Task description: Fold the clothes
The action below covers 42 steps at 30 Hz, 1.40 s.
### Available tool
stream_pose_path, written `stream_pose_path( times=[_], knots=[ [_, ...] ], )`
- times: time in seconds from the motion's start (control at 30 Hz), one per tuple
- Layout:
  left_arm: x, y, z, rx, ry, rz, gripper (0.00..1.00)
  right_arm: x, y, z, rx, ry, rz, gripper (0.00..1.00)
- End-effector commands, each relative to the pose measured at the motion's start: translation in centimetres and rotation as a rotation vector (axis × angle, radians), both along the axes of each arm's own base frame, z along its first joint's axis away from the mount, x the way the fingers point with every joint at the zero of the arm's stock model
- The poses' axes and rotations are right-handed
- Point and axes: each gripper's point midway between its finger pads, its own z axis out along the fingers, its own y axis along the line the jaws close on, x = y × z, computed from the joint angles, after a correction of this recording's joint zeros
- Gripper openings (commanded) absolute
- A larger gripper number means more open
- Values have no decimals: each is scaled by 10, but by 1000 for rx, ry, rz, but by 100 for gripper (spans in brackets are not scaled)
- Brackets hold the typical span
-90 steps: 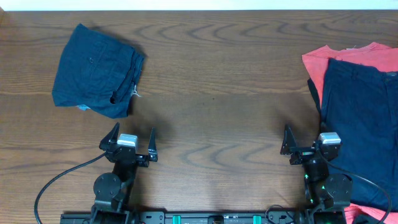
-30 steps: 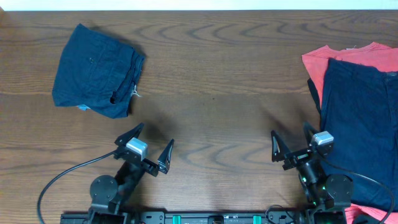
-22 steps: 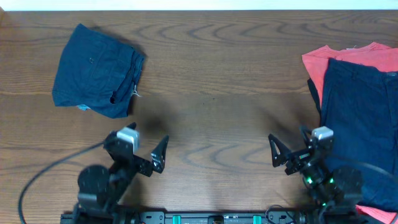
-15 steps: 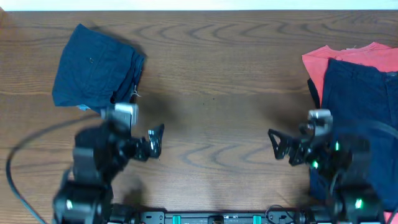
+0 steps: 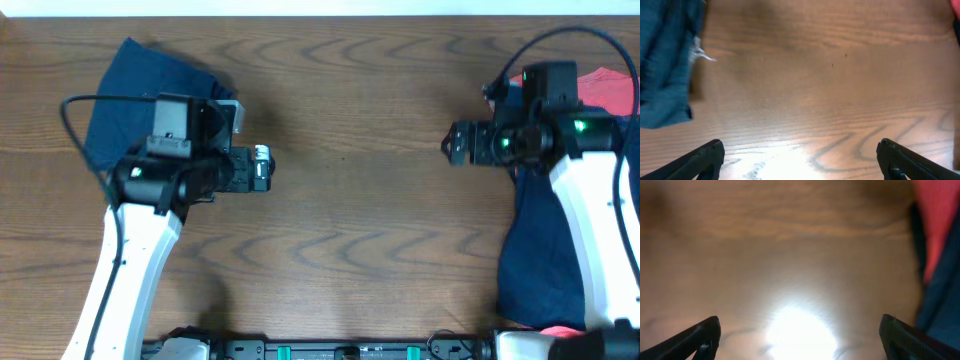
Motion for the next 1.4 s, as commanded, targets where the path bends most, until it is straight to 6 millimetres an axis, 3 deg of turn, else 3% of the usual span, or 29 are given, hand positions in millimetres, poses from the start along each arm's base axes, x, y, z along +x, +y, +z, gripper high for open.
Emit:
stream_pose_path(
  times=[0.0,0.2,0.33,0.4,0.47,0.6,0.83,0.9,1.03,1.1,1.3,1.37],
  knots=[
    [4,-5,4,-30,6,-12,98,24,-49,-4,-161,-25,-171,99],
    [2,-6,2,-37,24,-12,98,54,-130,-39,-199,-15,-534,97],
    [1,-6,2,-37,28,-12,98,62,-165,-72,-154,24,-641,90],
    [1,-6,2,-37,27,-11,98,68,-173,-91,-115,43,-654,85],
    [1,-6,2,-37,26,-11,98,72,-179,-109,-91,64,-662,77],
    [1,-6,2,-37,27,-11,98,76,-184,-135,-89,94,-670,71],
    [1,-6,2,-37,27,-12,98,80,-173,-168,-70,145,-641,71],
    [1,-6,2,-37,27,-12,98,79,-173,-174,-76,158,-633,61],
    [1,-6,2,-37,29,-12,98,78,-180,-171,-107,149,-649,26],
    [0,-6,1,-36,31,-11,98,78,-183,-167,-109,141,-656,18],
    [0,-6,1,-36,32,-11,98,76,-189,-154,-111,120,-640,23],
    [0,-6,1,-36,32,-11,98,76,-189,-151,-116,115,-629,12]
  ],
)
